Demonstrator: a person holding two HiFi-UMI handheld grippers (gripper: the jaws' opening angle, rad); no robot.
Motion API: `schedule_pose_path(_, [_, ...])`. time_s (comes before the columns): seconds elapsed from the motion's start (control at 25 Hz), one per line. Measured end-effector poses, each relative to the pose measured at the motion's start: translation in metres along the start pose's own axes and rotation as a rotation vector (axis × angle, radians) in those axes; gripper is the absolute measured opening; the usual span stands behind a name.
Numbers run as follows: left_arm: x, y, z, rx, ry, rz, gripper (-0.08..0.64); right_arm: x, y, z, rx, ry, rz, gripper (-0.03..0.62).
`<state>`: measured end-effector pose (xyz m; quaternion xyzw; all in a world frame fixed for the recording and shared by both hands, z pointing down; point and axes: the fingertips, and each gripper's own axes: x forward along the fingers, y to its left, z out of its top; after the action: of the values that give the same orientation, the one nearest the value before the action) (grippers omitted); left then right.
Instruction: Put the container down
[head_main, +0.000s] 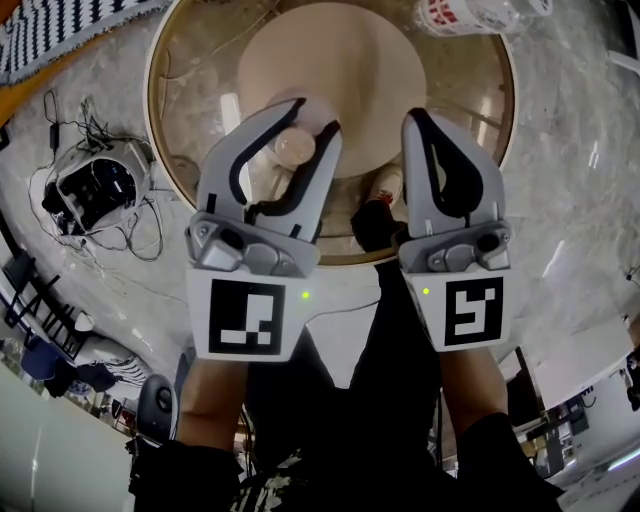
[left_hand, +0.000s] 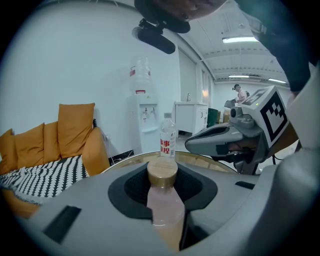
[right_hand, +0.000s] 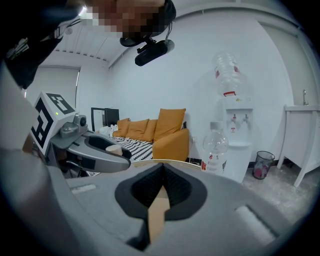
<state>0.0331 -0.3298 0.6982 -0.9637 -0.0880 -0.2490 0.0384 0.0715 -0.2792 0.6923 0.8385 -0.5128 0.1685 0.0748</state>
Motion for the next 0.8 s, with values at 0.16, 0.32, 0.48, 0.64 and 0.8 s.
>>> schedule_pose_path(0.16, [0.005,-0.001,-0.016,-0.010,0.009,-0.003,0.132,0.005,0.004,-0.013,0.004,0.005,0.005,-0.005])
schedule_pose_path(0.32, [0.008,0.001,-0.026,0.000,0.009,-0.011,0.132,0.011,0.009,-0.022,0.001,0.011,0.014,-0.005])
schedule_pose_path(0.48, [0.014,0.002,-0.038,-0.005,0.013,-0.009,0.133,0.016,0.013,-0.033,0.000,0.012,0.013,-0.005])
schedule_pose_path(0.64, [0.020,-0.001,-0.045,0.016,0.013,-0.023,0.132,0.018,0.013,-0.043,0.005,0.019,0.010,-0.005])
schedule_pose_path(0.8, [0.024,-0.004,-0.057,0.006,0.028,-0.023,0.132,0.017,0.016,-0.052,0.008,0.025,0.008,-0.005])
